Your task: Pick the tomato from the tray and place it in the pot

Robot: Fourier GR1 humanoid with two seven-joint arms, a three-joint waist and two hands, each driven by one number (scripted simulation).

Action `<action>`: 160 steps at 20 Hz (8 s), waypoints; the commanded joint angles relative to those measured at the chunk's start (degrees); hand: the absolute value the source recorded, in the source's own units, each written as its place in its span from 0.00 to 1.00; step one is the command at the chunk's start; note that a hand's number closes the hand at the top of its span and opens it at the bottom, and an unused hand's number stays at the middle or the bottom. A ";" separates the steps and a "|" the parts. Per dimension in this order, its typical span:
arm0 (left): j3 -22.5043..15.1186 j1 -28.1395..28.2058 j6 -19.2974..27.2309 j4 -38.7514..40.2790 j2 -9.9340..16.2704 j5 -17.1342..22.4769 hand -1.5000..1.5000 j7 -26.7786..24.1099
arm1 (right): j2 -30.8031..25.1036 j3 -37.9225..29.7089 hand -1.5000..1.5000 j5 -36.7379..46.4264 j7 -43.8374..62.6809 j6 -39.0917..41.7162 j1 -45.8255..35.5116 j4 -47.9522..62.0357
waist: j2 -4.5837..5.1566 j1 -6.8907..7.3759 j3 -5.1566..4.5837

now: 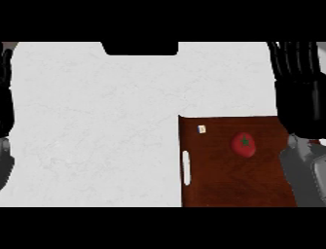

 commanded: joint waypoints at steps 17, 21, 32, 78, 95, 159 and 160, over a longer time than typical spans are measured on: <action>-10.82 8.72 -5.46 -1.65 -5.24 4.76 0.50 18.56 | -18.51 7.80 0.00 30.79 -2.76 -9.04 27.40 -6.38 | -1.85 -2.59 -0.42; -10.35 8.54 -5.82 -1.58 -5.60 4.42 0.50 17.03 | -27.62 7.44 0.00 36.74 10.57 -5.29 30.68 -15.11 | -1.86 -2.99 -0.58; -13.67 10.43 -4.70 -5.89 -8.08 1.70 0.50 19.00 | -38.86 7.00 0.00 30.21 49.04 15.61 22.48 -32.14 | -1.31 0.21 -0.51; -4.10 10.17 -14.26 -5.47 -19.15 -8.79 0.50 22.67 | -5.04 10.94 0.00 56.31 61.29 32.17 8.55 -4.05 | -1.35 -0.41 -0.35; -0.27 8.24 -18.03 -3.18 -20.27 -9.48 0.50 24.42 | -0.13 11.50 0.00 65.96 52.21 30.92 6.20 15.96 | -1.26 -0.35 -0.34; 0.10 4.73 -18.41 -4.06 -24.09 -13.77 0.50 27.68 | -49.34 -21.60 1.00 53.23 -20.37 27.82 -28.93 67.43 | -0.47 1.89 -0.28; 1.08 9.72 -22.01 -5.27 -22.33 -11.23 0.50 24.45 | -51.11 -21.72 1.00 53.46 -21.27 29.84 -30.06 69.72 | -0.58 2.06 -0.30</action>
